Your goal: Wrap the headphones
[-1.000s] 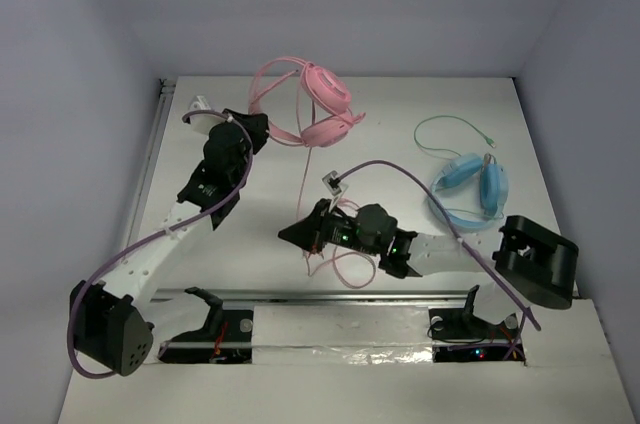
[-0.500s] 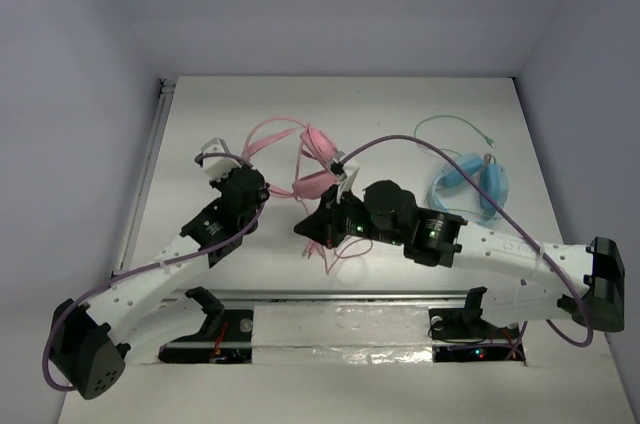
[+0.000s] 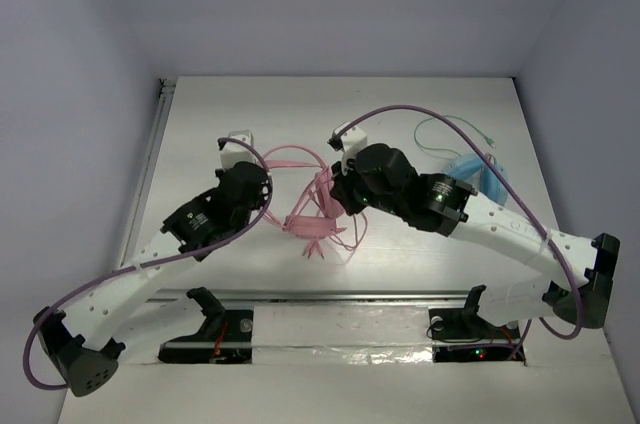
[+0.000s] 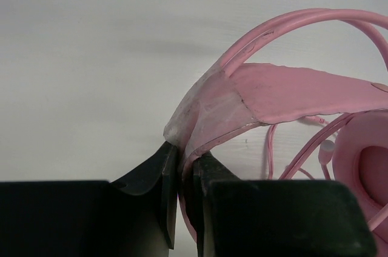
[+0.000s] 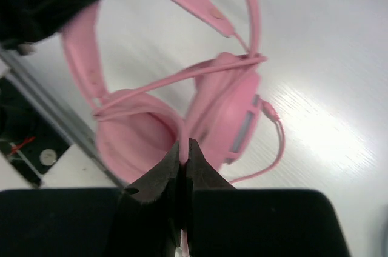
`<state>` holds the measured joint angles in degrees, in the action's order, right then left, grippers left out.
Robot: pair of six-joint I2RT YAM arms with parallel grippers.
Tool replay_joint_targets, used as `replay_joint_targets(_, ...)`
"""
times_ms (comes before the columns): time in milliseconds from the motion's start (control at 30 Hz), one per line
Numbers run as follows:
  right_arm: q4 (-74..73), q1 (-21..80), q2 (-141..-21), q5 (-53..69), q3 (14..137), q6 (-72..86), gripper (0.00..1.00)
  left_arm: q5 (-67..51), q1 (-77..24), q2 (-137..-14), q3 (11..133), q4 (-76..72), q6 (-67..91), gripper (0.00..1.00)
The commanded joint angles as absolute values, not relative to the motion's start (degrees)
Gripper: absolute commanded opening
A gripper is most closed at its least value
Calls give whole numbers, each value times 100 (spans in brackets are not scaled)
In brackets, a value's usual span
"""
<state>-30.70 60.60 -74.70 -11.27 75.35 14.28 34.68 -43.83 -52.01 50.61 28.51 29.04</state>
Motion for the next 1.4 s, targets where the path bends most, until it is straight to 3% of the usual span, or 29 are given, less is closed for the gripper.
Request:
replay_joint_targets(0, -3489, 5985, -7348, -1957, 7919, 1072, 0, 3130, -4403, -5150, 5826, 3181, 2225, 0)
replay_joint_targets(267, -3410, 5933, -7277, -3075, 7919, 1125, 0, 1559, -4403, -5282, 5871, 2989, 1424, 0)
replay_joint_targets(500, -3375, 5933, -7172, -3700, 7937, 1081, 0, 1819, -4403, -5537, 5871, 3023, 1318, 0)
replay_joint_targets(733, -3234, 5933, -7339, -4578, 7901, 1046, 9, 1766, -4298, -5748, 5783, 2865, 1125, 0)
replay_joint_targets(867, -2971, 5933, -7199, -3983, 7884, 1019, 18, 1706, -4298, -5748, 5783, 2760, 1239, 0)
replay_joint_targets(1233, -2004, 5634, -7094, -4551, 6909, 1327, 23, 809, -4184, -5572, 6161, 2671, 1354, 0)
replay_joint_targets(1367, -1995, 5265, -6759, -4483, 6672, 1380, 30, 564, -4044, -5432, 6144, 2698, 1336, 0)
